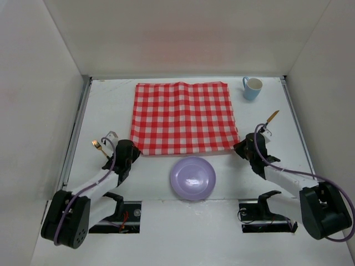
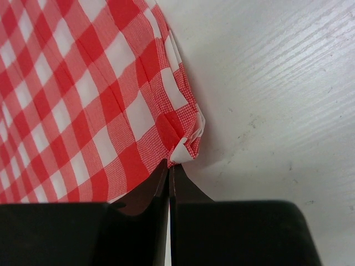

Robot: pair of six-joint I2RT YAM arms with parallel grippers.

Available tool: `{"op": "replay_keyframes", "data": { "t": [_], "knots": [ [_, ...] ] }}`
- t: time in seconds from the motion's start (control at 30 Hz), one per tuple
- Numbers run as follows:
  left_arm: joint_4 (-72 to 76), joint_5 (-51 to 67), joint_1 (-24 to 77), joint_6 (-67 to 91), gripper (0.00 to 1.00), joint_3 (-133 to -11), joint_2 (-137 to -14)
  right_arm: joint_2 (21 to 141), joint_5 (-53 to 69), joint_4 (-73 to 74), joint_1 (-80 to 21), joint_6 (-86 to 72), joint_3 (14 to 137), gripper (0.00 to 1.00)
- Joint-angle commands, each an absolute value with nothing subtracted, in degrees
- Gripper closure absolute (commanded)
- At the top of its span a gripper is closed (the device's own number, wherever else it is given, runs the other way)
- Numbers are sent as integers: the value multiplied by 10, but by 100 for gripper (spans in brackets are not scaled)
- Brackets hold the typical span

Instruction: Set the dinner table for one person

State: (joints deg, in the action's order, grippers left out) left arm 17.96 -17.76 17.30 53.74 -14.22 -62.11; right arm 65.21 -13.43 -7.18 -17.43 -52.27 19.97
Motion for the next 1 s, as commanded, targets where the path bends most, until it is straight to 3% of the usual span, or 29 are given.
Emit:
{"op": "replay_keyframes", "data": {
  "t": [0.0, 0.2, 0.43, 0.5, 0.57, 0.67, 0.8, 0.97],
  "knots": [
    [92, -189, 180, 530, 96, -122, -560, 607, -151, -44, -170, -521, 186, 94],
    [-25, -196, 210, 547, 95, -113, -462, 572, -157, 0, -174, -523, 178, 93],
    [-59, -204, 233, 557, 94, -107, -457, 543, -166, 53, -195, -524, 175, 90],
    [-59, -207, 236, 561, 92, -108, -454, 528, -166, 61, -205, -532, 174, 79],
    [-60, -212, 236, 561, 90, -111, -449, 512, -173, 66, -216, -533, 176, 60],
    [-68, -218, 236, 560, 78, -120, -440, 475, -202, 98, -224, -514, 190, 40],
    [-87, -222, 238, 553, 68, -139, -413, 432, -205, 145, -239, -485, 219, 34],
    [-101, -235, 264, 535, 67, -180, -400, 449, -168, 181, -316, -471, 250, 34]
  ]
}}
